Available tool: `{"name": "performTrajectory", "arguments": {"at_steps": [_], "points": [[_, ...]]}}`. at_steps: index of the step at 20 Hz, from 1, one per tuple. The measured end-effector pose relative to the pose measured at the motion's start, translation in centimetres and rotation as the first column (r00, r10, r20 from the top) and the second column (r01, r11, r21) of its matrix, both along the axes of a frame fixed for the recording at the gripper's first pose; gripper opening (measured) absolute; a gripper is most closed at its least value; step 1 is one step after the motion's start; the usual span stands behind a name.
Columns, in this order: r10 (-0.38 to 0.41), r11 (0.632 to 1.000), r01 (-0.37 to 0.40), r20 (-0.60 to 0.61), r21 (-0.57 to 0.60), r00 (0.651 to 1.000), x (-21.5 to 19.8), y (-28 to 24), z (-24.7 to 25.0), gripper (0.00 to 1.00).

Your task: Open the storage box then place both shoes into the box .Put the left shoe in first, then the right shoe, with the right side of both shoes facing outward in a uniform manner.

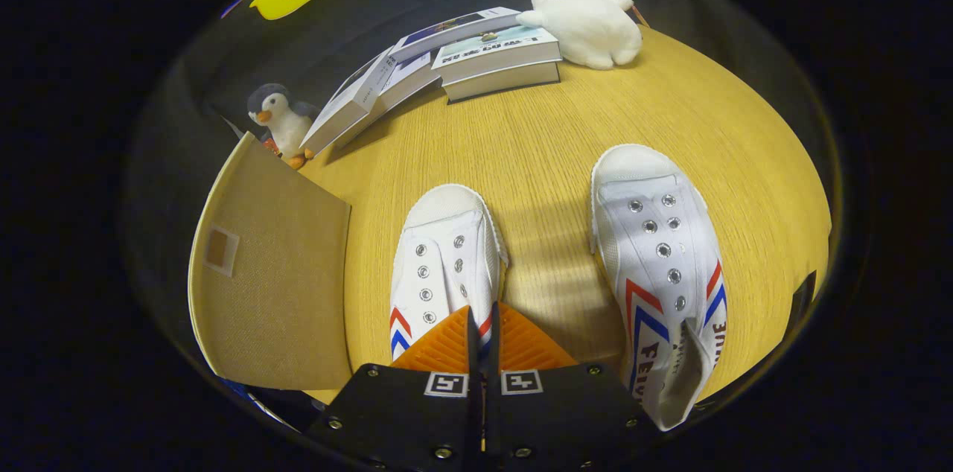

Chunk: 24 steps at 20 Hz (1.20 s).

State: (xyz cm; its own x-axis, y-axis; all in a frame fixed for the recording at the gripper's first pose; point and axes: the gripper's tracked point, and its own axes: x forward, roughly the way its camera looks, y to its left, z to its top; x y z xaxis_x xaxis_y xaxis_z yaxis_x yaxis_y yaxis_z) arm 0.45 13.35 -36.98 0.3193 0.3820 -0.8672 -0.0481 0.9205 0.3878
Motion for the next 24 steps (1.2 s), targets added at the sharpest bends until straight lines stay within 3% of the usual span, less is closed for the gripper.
{"name": "performTrajectory", "arguments": {"at_steps": [10,24], "points": [[-0.093,0.968,0.097,-0.029,0.231,0.995,1.1,3.4,7.2,0.02],[-0.044,0.934,0.009,0.09,0.358,0.995,2.9,10.9,18.6,0.02]]}}
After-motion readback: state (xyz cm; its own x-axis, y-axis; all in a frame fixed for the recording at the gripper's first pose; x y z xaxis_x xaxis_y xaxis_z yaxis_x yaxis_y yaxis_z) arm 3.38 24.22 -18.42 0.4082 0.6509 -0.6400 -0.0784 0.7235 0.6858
